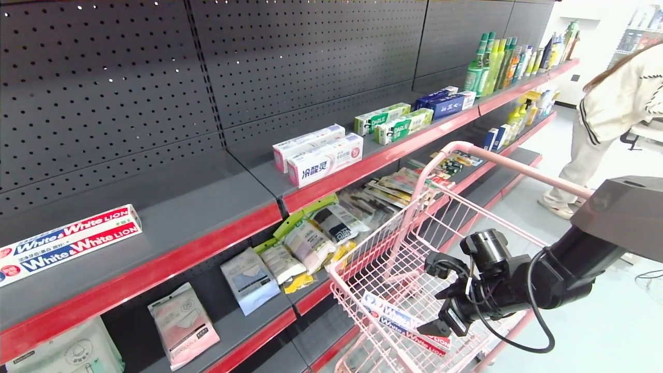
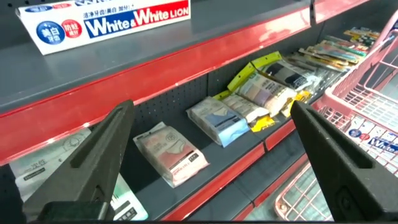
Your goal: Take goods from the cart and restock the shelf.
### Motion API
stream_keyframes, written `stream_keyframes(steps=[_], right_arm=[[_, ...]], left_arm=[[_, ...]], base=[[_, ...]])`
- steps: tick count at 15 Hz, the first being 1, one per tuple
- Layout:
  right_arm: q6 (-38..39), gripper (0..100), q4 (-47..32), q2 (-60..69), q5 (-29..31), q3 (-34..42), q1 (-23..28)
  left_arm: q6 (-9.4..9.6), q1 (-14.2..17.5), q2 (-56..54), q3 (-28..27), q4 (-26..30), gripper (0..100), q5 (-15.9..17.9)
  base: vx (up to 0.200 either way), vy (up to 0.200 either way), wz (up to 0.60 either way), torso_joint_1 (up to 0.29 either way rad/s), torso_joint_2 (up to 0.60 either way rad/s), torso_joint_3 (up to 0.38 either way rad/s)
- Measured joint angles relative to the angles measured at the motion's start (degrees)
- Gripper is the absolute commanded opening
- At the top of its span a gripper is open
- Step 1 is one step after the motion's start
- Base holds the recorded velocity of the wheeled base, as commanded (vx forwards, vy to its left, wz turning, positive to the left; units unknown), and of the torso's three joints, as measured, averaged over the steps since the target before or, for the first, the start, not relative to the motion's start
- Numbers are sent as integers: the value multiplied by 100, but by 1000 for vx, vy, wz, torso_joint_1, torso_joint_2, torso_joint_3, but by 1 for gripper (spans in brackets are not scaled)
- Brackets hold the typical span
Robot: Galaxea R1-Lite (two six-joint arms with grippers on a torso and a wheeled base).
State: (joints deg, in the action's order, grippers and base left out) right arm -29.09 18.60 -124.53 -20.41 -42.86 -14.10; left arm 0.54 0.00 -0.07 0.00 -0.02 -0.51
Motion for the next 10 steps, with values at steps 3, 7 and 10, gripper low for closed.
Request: stream_keyframes(steps=[3,7,10], right_arm=[[-112,100,0,-34,13,52,18],[-132,100,2,-135,13,85,0],[-132,100,0,-190,-1,105,-2]], left_arm=[[0,0,0,0,-5,100,0],[0,0,0,0,-11,100,0],[0,0,0,0,2,100,0]], base=[[0,0,0,-9,25,17],[0,0,0,-76,168,95],[0,0,0,-193,474,258]])
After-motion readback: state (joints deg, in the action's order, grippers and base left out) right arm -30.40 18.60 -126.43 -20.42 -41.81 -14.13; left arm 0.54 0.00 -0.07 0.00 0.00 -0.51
